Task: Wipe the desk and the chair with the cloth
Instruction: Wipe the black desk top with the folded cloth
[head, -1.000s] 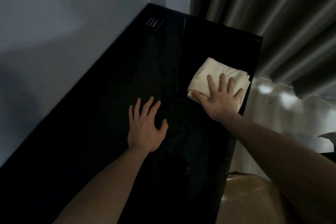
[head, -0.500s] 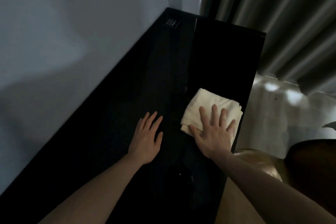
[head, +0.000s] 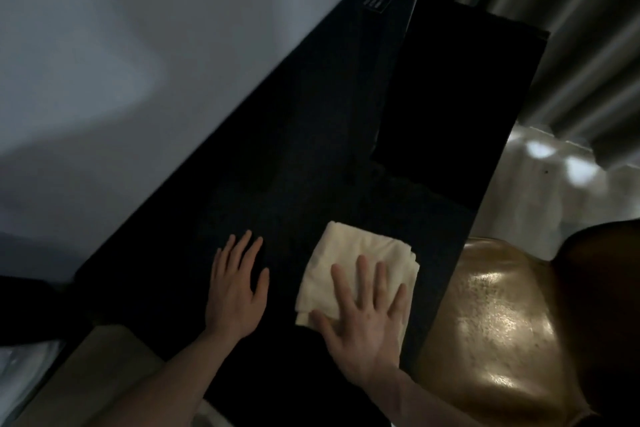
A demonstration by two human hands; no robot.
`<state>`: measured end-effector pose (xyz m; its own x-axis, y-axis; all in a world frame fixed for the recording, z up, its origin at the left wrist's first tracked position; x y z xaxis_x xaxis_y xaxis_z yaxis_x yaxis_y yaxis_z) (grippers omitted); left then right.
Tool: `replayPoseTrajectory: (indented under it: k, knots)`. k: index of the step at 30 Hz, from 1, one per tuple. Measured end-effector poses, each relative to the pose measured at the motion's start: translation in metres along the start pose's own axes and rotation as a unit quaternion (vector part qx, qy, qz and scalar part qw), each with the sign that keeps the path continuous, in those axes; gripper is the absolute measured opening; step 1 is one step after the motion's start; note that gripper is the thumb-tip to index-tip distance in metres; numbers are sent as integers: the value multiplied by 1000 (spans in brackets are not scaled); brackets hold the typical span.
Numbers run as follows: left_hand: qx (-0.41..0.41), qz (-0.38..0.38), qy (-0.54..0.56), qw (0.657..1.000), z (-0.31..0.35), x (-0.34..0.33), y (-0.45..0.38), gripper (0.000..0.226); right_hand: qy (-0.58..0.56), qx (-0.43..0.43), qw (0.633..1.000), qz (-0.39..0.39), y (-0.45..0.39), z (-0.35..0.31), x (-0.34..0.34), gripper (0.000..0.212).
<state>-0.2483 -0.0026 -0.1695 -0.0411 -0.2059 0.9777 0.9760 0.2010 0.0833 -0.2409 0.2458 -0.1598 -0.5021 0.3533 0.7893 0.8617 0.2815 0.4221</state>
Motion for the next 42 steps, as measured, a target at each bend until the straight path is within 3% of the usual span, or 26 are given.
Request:
replayPoseTrajectory:
  k: [4, 13, 19, 25, 36, 42]
  knots:
    - [8, 4, -7, 1000, 1, 0, 0, 62, -38, -15, 999, 16, -7, 1, 8, 82]
    - [13, 12, 7, 1000, -3, 0, 0, 62, 60, -1, 997, 55, -97, 27, 59, 95]
    - [13, 15, 11, 1000, -4, -3, -1, 59, 39, -43, 991, 120, -141, 33, 83, 96]
    - [22, 4, 9, 1000, -4, -3, -4, 58, 57, -26, 990, 123, -102, 24, 62, 91]
    - [18, 39, -1, 999, 1, 2, 1, 62, 47, 42, 997, 42, 44, -27, -48, 86]
    - [26, 41, -3, 999, 2, 3, 2, 57, 47, 102, 993, 35, 56, -28, -58, 85]
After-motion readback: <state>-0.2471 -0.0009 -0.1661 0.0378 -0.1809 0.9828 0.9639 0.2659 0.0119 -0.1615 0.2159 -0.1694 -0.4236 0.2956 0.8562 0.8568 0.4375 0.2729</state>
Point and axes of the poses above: each hand's wrist, its own y-axis away from the middle knuckle, its own x-axis out of the back of the hand, z = x × y, the point moved 8 cm from there along -y, towards the middle knuckle, and after that the axes turned 10 degrees about -y, right-handed, at the moved point
